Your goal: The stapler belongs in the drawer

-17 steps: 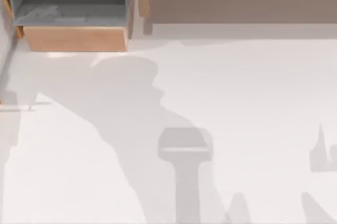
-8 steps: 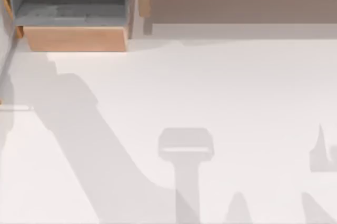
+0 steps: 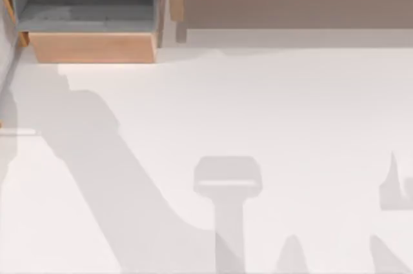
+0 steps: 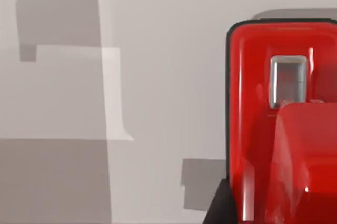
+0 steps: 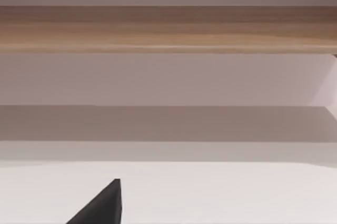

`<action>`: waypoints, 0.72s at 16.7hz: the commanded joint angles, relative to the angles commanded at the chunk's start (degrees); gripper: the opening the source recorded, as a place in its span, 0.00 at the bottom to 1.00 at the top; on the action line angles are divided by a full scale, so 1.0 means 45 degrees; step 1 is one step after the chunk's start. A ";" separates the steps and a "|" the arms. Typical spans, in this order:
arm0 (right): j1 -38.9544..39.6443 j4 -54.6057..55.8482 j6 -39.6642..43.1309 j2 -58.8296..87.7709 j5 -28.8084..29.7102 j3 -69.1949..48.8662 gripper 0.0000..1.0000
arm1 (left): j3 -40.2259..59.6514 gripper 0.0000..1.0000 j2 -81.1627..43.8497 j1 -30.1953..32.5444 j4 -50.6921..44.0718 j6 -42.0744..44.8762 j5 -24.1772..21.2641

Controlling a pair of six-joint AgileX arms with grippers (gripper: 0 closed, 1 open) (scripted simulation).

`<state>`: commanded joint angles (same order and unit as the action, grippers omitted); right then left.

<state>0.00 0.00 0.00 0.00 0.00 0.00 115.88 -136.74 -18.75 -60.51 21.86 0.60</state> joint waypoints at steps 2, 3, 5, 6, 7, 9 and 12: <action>0.0000 0.0000 0.0000 0.0000 0.0000 0.0000 1.00 | 0.0000 0.45 0.0000 0.0000 0.0000 0.0000 0.0000; 0.0000 0.0000 0.0000 0.0000 0.0000 0.0000 1.00 | 0.0000 0.53 0.0000 0.0000 0.0000 0.0000 0.0000; 0.0000 0.0000 0.0000 0.0000 0.0000 0.0000 1.00 | 0.0000 0.68 0.0000 0.0000 0.0000 0.0000 0.0000; 0.0000 0.0000 0.0000 0.0000 0.0000 0.0000 1.00 | 0.0000 0.75 0.0000 0.0000 0.0000 0.0000 0.0000; 0.0000 0.0000 0.0000 0.0000 0.0000 0.0000 1.00 | 0.0000 0.83 0.0000 0.0000 0.0000 0.0000 0.0000; 0.0000 0.0000 0.0000 0.0000 0.0000 0.0000 1.00 | 0.0000 0.98 0.0000 0.0000 0.0000 0.0000 0.0000; 0.0000 0.0000 0.0000 0.0000 0.0000 0.0000 1.00 | 0.0000 1.00 0.0000 0.0000 0.0000 0.0000 0.0000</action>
<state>0.00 0.00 0.00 0.00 0.00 0.00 115.88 -136.74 -18.75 -60.51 21.86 0.60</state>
